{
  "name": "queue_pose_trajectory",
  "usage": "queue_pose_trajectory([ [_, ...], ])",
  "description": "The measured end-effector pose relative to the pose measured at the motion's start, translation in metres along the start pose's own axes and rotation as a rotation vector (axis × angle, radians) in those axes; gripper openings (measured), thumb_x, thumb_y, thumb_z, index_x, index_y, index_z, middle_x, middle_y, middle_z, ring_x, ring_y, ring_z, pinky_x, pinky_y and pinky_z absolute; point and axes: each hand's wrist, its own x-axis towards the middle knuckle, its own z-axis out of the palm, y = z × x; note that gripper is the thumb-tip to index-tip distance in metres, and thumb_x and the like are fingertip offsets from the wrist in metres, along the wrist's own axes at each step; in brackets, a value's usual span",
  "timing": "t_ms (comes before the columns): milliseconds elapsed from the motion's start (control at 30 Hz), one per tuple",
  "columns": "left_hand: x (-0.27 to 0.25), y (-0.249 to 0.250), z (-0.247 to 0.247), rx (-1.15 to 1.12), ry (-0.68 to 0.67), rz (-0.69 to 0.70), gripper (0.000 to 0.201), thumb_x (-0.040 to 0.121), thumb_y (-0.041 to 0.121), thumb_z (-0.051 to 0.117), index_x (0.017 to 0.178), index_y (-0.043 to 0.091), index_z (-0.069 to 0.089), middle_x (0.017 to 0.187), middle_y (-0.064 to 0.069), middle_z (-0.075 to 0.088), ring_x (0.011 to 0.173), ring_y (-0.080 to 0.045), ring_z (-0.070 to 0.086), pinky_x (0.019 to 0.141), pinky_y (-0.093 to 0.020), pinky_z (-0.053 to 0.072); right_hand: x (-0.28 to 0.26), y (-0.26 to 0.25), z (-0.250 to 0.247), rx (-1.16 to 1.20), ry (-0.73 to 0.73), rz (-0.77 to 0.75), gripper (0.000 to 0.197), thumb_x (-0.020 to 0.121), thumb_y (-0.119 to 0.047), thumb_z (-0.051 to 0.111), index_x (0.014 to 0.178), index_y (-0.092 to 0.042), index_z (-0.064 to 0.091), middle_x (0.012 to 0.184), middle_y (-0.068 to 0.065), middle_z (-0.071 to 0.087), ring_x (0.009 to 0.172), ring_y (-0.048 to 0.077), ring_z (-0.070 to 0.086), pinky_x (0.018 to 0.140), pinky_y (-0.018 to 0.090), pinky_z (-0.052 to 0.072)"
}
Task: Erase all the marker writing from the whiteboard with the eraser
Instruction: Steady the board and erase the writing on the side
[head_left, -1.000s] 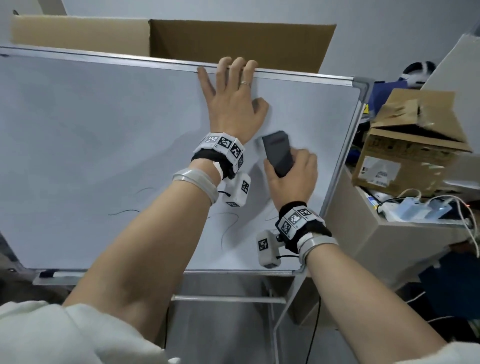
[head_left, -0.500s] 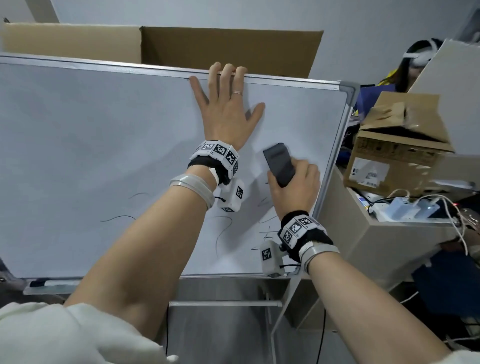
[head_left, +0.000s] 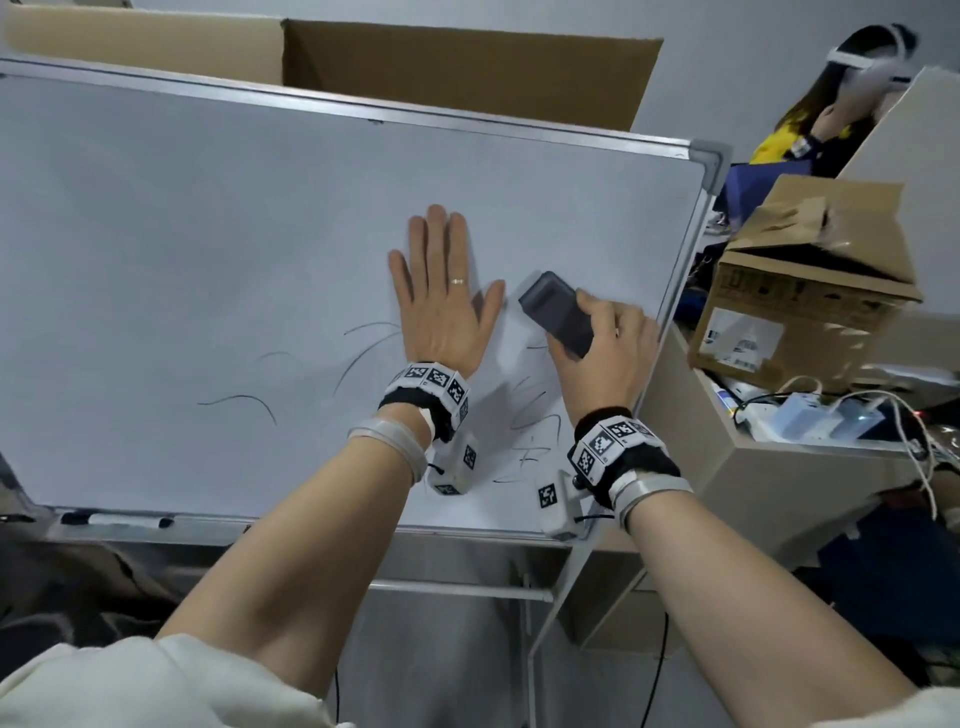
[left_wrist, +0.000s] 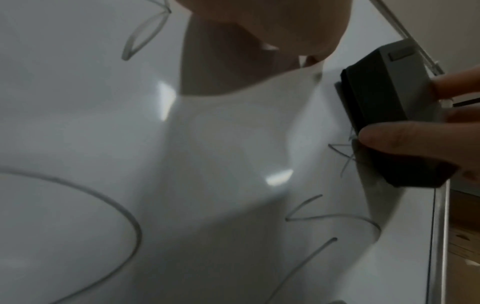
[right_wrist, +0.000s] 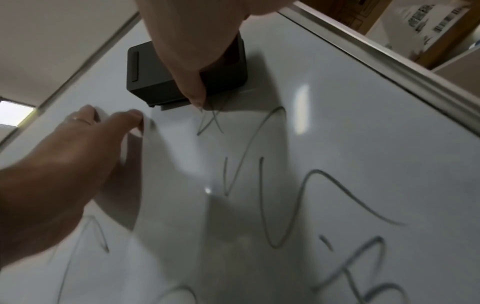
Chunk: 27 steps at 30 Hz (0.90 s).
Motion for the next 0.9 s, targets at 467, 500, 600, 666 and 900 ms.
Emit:
queue_pose_trajectory([
  [467,0.002,0.004,0.008,-0.024,0.004,-0.030,0.073,0.100,0.049,0.037,0.159,0.011,0.015,0.166,-0.009,0.009,0.154,-0.030,0.005,0.123,-0.052,0.012,0.017,0.008,0.000,0.028,0.021,-0.037,0.054,0.074,-0.029,0.080,0.126,-0.030,0.064,0.115,0.003,0.058,0.110,0.028,0.048,0.093,0.033,0.034],
  [500,0.002,0.003,0.008,-0.029,0.004,-0.026,0.073,0.100,0.048,0.038,0.159,0.011,0.015,0.166,-0.009,0.009,0.154,-0.030,0.005,0.123,-0.052,0.011,0.010,0.010,0.002,0.021,0.014,-0.043,0.055,0.073,-0.028,0.080,0.125,-0.029,0.064,0.113,0.003,0.058,0.109,0.028,0.049,0.093,0.035,0.035],
  [600,0.001,0.001,0.008,-0.035,-0.004,-0.013,0.071,0.101,0.045,0.038,0.159,0.012,0.014,0.166,-0.009,0.008,0.154,-0.029,0.004,0.124,-0.051,0.010,-0.017,0.017,0.011,-0.008,-0.040,-0.069,0.054,0.071,-0.026,0.082,0.122,-0.027,0.065,0.110,0.005,0.058,0.105,0.029,0.049,0.089,0.040,0.040],
  [666,0.002,0.000,0.009,-0.047,-0.004,-0.011,0.070,0.101,0.044,0.038,0.159,0.013,0.015,0.166,-0.008,0.008,0.154,-0.029,0.004,0.124,-0.050,0.010,-0.036,0.019,0.015,-0.033,-0.085,-0.084,0.052,0.070,-0.025,0.084,0.120,-0.027,0.066,0.109,0.004,0.059,0.104,0.028,0.049,0.087,0.040,0.040],
  [900,0.005,-0.003,0.010,-0.099,0.006,-0.005,0.066,0.101,0.039,0.040,0.158,0.012,0.019,0.166,-0.008,0.013,0.154,-0.029,0.008,0.124,-0.050,0.012,-0.043,0.013,0.014,-0.123,-0.202,-0.085,0.053,0.070,-0.026,0.085,0.119,-0.029,0.066,0.110,0.000,0.059,0.105,0.027,0.048,0.086,0.037,0.034],
])
